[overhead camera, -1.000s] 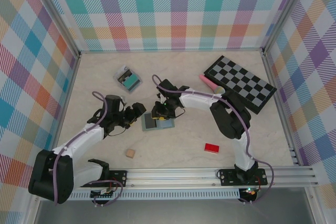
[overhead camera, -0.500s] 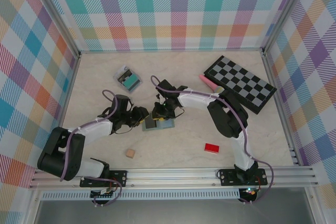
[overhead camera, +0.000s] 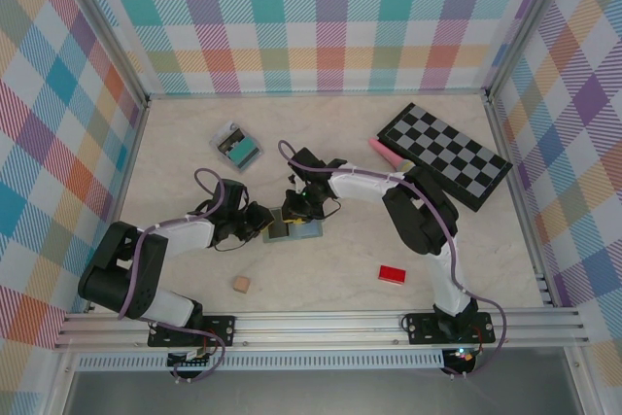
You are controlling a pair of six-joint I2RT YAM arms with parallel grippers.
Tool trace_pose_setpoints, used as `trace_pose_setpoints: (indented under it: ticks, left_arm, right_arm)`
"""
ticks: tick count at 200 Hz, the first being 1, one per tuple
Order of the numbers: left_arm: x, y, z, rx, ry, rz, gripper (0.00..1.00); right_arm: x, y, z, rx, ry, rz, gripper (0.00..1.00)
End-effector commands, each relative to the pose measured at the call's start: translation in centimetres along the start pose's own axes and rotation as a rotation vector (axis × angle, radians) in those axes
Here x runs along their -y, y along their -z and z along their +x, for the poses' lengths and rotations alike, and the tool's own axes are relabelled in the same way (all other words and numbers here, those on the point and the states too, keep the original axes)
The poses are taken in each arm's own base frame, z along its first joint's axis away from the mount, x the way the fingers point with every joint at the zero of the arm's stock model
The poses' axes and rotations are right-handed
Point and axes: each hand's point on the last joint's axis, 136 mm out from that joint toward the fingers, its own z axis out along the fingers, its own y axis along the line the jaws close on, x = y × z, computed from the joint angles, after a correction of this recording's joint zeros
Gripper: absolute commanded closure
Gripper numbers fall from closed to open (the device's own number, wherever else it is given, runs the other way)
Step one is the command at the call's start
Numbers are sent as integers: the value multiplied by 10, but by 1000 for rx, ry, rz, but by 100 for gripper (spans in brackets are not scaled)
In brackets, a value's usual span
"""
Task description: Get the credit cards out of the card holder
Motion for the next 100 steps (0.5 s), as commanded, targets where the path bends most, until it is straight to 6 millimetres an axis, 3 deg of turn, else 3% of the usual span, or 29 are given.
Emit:
trace_pose_setpoints:
  ticks: [1,100]
  left_arm:
    - [-10,2,2,13,-17,-52,82]
    - [-22,-9,13,-47,9,-78,83]
  right_arm:
    - [5,-9,8,-40,13,6,80]
    - [2,-17,11,-67,14,-36,83]
